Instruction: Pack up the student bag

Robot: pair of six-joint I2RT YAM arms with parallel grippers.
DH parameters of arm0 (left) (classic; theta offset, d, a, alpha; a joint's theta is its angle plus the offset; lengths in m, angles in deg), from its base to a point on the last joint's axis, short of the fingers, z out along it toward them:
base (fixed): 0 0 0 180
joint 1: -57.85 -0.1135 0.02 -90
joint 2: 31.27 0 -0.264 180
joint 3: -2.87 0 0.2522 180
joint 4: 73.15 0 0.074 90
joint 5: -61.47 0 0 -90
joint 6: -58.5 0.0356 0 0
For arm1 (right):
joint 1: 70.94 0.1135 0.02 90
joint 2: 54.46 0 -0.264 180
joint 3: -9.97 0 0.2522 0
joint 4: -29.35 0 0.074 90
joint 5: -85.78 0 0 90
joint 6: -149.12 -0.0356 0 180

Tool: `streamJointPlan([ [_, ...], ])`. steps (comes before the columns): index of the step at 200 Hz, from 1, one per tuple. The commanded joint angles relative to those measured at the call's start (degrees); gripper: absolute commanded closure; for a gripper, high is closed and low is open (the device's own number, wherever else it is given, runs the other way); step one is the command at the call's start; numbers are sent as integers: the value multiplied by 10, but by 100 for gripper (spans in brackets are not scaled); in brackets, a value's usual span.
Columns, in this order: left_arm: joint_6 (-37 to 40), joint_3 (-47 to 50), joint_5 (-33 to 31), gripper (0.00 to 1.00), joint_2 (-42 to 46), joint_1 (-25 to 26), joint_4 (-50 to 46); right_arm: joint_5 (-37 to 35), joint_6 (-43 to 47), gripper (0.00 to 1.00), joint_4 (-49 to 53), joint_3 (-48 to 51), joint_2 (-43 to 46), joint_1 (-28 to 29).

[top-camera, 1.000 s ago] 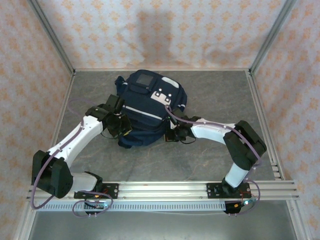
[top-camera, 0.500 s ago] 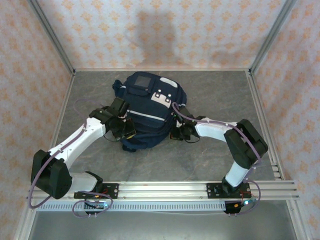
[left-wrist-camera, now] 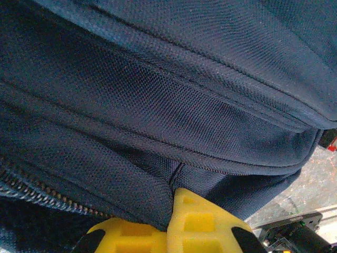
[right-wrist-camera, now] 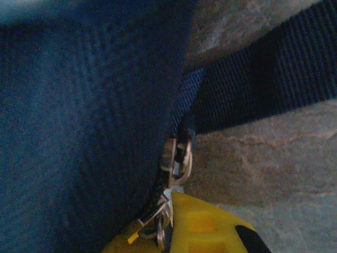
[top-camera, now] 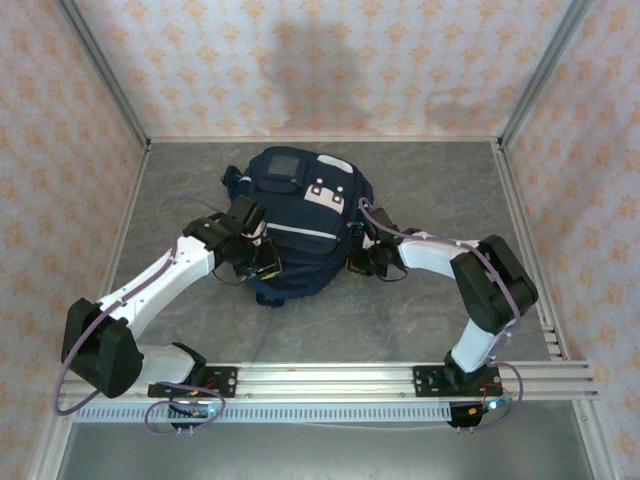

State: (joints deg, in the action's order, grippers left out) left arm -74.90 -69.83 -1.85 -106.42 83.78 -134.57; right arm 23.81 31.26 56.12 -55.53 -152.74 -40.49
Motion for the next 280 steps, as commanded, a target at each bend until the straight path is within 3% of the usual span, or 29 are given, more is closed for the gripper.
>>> streamJointPlan([
  [1,24,1,29,100,15,12,-41,-69,-16,99,24,-27,-26,-32],
  [39,26,-13,31,100,-7,42,-30,-61,-21,96,30,-42,-29,-50],
  [65,38,-27,45,100,-26,59,-29,-52,-8,81,42,-54,-29,-62],
  [101,47,-18,71,100,-36,64,-19,-63,2,69,76,-61,-13,-62],
  [141,39,-21,85,100,-48,65,2,-135,0,53,139,-47,51,-62],
  [176,48,-32,89,100,-68,69,3,-212,7,47,196,-33,143,-62],
  [228,88,-52,81,100,-114,105,-17,-204,42,40,249,-38,235,-62],
  [280,125,-78,64,100,-135,168,-68,-220,55,41,257,-36,301,-62],
])
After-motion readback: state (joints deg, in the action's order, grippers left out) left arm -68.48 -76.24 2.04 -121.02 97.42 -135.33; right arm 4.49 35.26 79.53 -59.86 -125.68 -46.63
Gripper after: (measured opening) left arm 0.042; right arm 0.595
